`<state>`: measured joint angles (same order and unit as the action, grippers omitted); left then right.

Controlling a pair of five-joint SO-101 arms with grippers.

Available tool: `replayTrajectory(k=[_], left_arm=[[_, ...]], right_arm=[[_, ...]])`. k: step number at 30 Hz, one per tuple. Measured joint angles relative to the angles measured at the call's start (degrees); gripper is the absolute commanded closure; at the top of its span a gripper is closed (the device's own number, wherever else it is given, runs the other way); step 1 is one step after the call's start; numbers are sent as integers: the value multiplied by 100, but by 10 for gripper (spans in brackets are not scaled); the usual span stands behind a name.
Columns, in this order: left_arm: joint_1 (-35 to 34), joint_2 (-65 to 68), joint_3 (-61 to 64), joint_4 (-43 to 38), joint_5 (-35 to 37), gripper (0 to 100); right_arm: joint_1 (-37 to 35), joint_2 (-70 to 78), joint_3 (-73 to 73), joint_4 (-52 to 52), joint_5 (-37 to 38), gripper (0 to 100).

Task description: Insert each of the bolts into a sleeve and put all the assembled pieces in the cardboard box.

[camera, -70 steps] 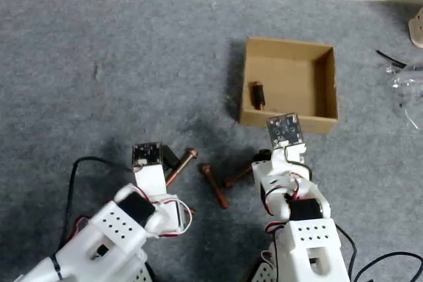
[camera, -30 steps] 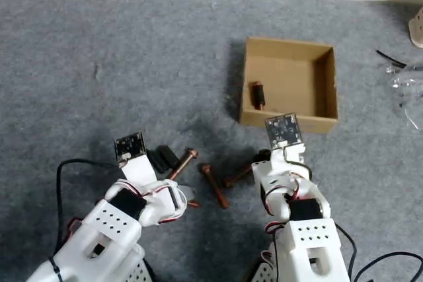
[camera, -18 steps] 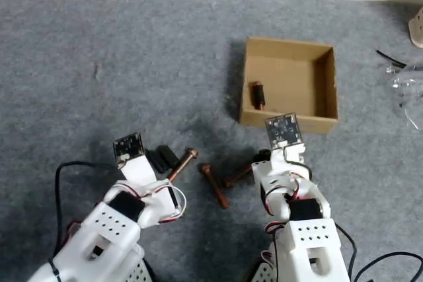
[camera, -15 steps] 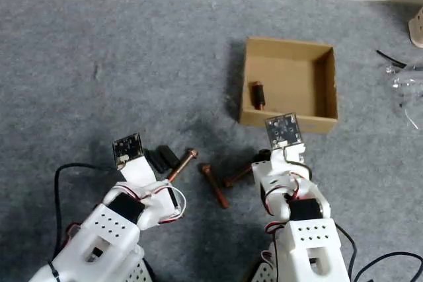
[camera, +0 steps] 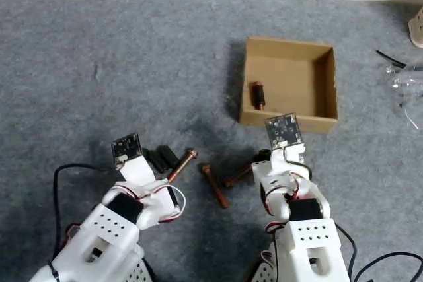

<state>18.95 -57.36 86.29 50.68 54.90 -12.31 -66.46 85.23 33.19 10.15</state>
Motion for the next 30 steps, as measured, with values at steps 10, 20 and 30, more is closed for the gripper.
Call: replayTrajectory(k=[10, 20, 30], left_arm=[[-1248, 79, -193, -211, 9, 995], [-3710, 79, -1327, -229, 0, 994], [-3253, 79, -2189, -229, -1468, 995]], right_arm=[[0, 0, 0, 0, 0, 995], [0, 0, 0, 0, 0, 995], [0, 0, 0, 0, 0, 995]])
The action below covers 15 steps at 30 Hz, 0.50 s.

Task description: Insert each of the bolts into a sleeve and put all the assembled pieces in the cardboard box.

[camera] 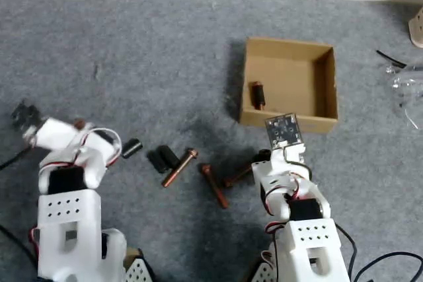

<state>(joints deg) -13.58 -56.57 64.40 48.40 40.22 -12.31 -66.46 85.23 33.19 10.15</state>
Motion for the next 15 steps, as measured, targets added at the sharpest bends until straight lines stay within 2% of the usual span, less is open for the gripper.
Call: replayTrajectory(k=[3, 5, 9, 15], left_arm=[[501, 0, -343, 0, -1011, 995], [651, -9, -571, 0, -1327, 995], [730, -615, -782, 0, -1653, 995], [730, -2418, -527, 176, -1723, 993]], right_arm=[[0, 0, 62, 0, 0, 995], [0, 0, 167, 0, 0, 995], [0, 0, 264, -176, 0, 995], [9, 0, 264, -202, 0, 995]])
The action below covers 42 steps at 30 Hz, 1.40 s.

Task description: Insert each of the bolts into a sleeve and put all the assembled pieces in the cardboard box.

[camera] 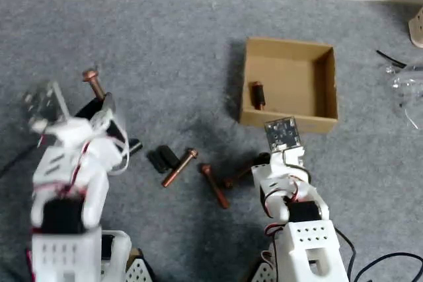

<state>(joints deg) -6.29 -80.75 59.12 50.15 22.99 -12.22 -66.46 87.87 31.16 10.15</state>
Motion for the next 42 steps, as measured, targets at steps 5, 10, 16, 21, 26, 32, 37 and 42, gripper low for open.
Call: replayTrajectory(k=[5, 10, 16, 21, 26, 32, 37, 42], left_arm=[[0, -1749, 1178, 35, -35, 993], [492, -2251, 2321, -510, -35, 994], [1354, -2233, 3200, -1547, -35, 993], [1222, -2242, 3666, -1855, -35, 993], [721, -2233, 3692, -1846, -35, 993], [246, -2233, 3692, -1837, -35, 993], [264, -2233, 3692, -1829, -35, 993], [255, -2233, 3692, -1811, -35, 993]], right_arm=[[-9, 0, 0, 0, 0, 995], [-9, 0, 0, 0, 0, 995], [-9, 0, 0, 0, 0, 995], [-9, 0, 0, 0, 0, 995], [-9, -88, 9, 0, 0, 995], [-9, -1459, 431, 264, -202, 995], [-70, -3270, 782, 1090, -229, 995], [-580, -3640, 730, 1749, -229, 995]])
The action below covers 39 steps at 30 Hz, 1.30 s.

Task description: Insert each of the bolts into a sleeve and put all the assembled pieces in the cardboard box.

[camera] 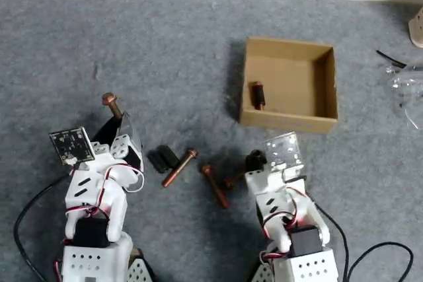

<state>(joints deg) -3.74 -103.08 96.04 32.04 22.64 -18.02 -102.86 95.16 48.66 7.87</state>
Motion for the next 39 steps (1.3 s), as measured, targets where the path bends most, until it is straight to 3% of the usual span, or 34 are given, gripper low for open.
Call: replayTrajectory(k=[5, 13, 19, 23, 31, 39], left_arm=[[0, 0, 0, 0, 0, 993], [0, 0, 0, -9, 0, 994], [35, 0, 0, -1266, 0, 994], [659, 0, -62, -1793, 0, 994], [2084, 0, -633, -835, 0, 994], [2391, 0, -791, -774, 0, 994]], right_arm=[[-642, -158, -9, -35, 0, 995], [-1688, -158, -18, -1064, 0, 995], [-1732, -158, -18, -1160, 0, 995], [-1969, -158, -9, -1495, 237, 994], [-2426, -158, 53, -1864, 1398, 994], [-2426, -158, 53, -2251, 1503, 994]])
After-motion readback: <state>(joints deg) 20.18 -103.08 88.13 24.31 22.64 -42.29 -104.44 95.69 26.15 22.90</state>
